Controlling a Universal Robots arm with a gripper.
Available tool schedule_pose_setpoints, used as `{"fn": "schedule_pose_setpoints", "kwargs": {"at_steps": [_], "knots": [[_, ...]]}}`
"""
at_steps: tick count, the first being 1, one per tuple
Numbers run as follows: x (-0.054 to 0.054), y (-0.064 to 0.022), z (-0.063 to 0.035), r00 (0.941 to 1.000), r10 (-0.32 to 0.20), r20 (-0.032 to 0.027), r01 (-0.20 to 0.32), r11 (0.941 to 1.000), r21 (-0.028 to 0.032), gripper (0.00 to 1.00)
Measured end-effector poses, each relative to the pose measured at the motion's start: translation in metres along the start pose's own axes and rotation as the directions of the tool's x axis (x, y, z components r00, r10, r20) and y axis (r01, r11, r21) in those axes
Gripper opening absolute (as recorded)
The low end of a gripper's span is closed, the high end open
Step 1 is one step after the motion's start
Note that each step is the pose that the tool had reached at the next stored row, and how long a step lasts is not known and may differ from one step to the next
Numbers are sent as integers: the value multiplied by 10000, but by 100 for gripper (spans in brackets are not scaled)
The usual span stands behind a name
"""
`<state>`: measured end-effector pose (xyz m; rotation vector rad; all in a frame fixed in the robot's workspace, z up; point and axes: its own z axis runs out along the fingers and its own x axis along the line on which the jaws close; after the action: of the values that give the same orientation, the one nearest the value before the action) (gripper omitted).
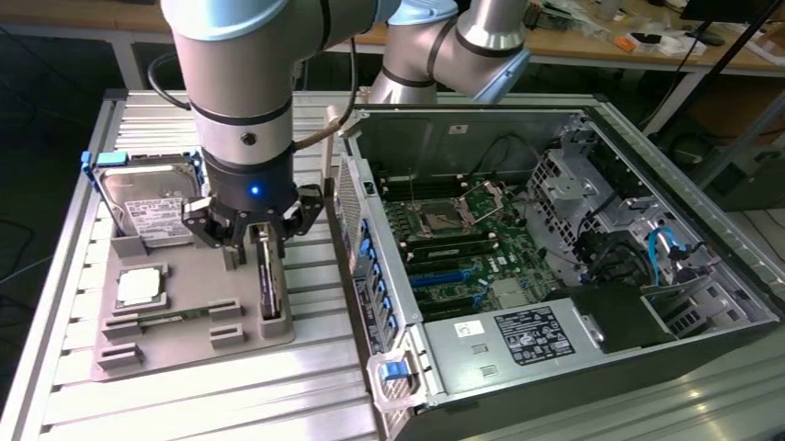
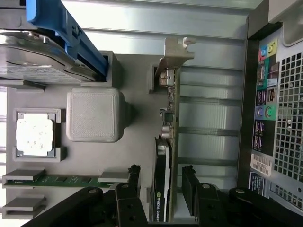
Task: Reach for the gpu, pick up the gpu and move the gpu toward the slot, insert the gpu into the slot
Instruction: 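Pick up the gpu and move the gpu toward the slot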
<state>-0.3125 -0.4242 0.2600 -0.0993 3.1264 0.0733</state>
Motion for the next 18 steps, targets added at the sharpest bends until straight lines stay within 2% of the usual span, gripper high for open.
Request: {"fn": "schedule_pose_setpoints", "kwargs": {"at_steps": [6, 18], "knots": [[-10, -9, 90, 10000, -2, -1, 2, 10000, -5, 48], [-22, -10, 95, 10000, 0, -1, 0, 10000, -5, 48]]}}
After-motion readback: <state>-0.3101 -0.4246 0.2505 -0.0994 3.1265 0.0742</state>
